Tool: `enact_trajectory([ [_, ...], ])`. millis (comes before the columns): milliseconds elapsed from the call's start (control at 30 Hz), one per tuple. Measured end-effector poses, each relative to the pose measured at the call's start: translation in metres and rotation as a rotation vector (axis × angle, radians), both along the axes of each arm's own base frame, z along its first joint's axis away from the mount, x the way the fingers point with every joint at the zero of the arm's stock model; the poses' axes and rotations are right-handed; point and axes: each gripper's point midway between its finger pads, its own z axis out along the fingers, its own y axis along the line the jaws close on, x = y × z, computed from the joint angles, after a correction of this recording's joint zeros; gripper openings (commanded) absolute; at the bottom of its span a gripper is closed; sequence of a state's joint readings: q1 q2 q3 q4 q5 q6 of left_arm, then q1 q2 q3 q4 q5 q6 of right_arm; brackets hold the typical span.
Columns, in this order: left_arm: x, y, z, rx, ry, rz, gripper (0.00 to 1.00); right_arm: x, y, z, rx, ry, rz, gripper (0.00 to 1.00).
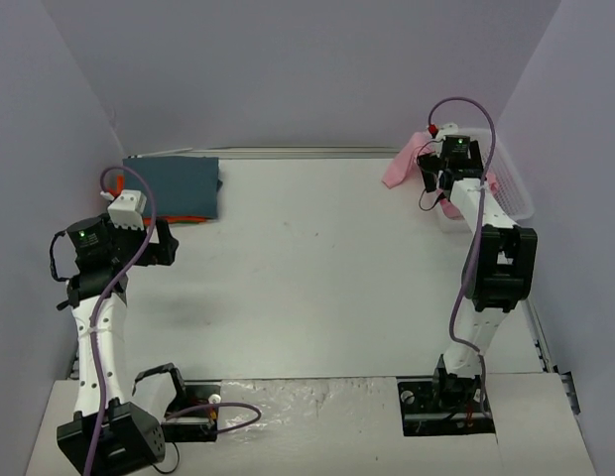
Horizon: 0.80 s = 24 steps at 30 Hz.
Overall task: Fold and stack the t-shirts
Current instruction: Grab crumpled tshirt from bin with the right arm
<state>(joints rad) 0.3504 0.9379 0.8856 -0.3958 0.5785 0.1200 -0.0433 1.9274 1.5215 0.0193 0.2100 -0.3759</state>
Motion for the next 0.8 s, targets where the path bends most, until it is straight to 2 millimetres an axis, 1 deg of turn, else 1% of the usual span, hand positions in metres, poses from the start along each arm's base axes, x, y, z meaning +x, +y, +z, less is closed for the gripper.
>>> enact_trajectory([
  [167, 0.003, -0.001, -0.006, -0.015, 0.021, -0.011, 0.94, 0.013, -0.025, 0.011, -0.014, -0.051, -0.058, 1.00],
  [267, 0.005, -0.002, -0.011, -0.023, 0.035, -0.017, 0.94, 0.018, -0.037, 0.007, -0.013, -0.059, -0.079, 1.00],
  [367, 0.005, -0.001, -0.012, -0.023, 0.040, -0.018, 0.94, 0.019, -0.045, -0.008, -0.008, -0.033, -0.094, 1.00],
  [433, 0.005, -0.001, -0.012, -0.022, 0.040, -0.019, 0.94, 0.022, -0.051, -0.023, 0.004, -0.005, -0.101, 1.00],
  [533, 0.005, -0.001, -0.013, -0.019, 0.040, -0.020, 0.94, 0.030, -0.054, -0.047, 0.036, 0.028, -0.100, 1.00],
  [633, 0.005, -0.001, -0.013, -0.018, 0.041, -0.018, 0.94, 0.035, -0.052, -0.069, 0.077, 0.061, -0.082, 1.00],
  [800, 0.007, 0.002, -0.019, -0.015, 0.061, -0.009, 0.94, 0.044, -0.048, -0.096, 0.143, 0.101, -0.054, 1.00],
])
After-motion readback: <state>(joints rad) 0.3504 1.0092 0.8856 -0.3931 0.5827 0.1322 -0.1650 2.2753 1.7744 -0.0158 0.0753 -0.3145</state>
